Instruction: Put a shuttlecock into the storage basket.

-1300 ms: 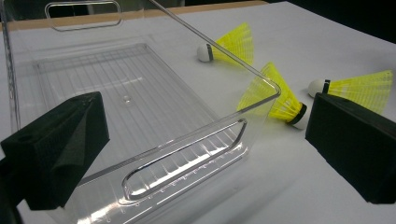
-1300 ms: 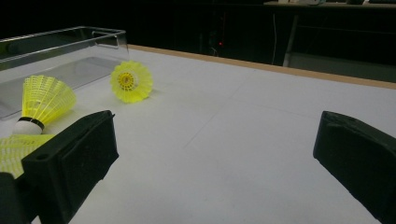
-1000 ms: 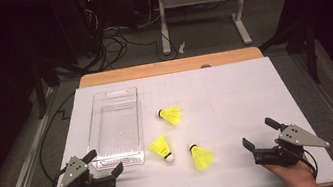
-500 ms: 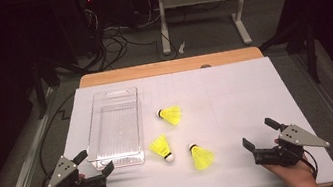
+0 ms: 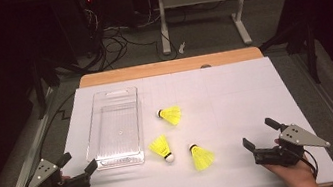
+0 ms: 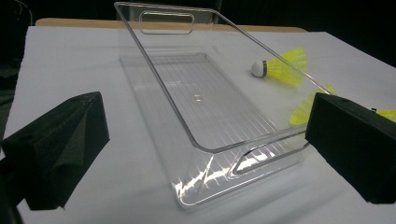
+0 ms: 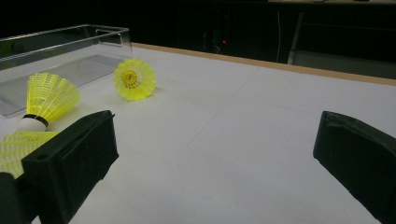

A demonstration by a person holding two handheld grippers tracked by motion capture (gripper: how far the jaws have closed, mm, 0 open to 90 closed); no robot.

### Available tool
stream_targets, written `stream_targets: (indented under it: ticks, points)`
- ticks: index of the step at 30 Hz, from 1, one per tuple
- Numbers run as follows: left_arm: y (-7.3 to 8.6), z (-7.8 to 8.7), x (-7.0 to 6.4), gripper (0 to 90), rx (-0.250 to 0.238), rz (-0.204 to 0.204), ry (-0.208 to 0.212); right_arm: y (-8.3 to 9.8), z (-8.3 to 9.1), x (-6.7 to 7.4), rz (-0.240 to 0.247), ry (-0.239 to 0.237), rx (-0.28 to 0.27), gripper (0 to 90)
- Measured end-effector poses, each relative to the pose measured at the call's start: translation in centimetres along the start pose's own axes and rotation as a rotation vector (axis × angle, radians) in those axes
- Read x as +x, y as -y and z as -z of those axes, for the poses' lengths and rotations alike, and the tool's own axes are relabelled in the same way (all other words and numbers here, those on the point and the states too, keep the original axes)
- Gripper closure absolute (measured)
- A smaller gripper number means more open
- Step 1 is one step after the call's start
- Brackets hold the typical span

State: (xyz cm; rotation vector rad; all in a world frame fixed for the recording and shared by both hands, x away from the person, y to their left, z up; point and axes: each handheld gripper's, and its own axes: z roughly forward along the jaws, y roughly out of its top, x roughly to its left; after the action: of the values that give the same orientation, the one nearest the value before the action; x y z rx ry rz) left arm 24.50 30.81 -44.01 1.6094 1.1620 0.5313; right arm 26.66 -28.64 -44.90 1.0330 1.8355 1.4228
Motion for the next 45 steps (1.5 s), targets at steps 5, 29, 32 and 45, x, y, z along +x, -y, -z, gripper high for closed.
stream_targets:
  ticks: [5,29,32,45]
  points:
    - [0.0,-0.1,0.2,0.9,0.015,0.005,0.003,0.0,0.0,0.0,-0.001,-0.002,0.001,0.3]
    - [0.5,-0.7,0.1,0.9,0.113,-0.004,0.013,0.1,-0.2,0.1,-0.005,-0.009,0.008,0.4]
    - [0.7,-1.0,0.0,0.9,0.154,-0.015,0.000,0.1,-0.2,0.1,-0.004,-0.010,0.008,0.4]
    - [1.4,-2.3,0.0,0.8,0.298,-0.004,0.014,0.1,-0.3,0.1,-0.006,-0.014,0.015,0.4]
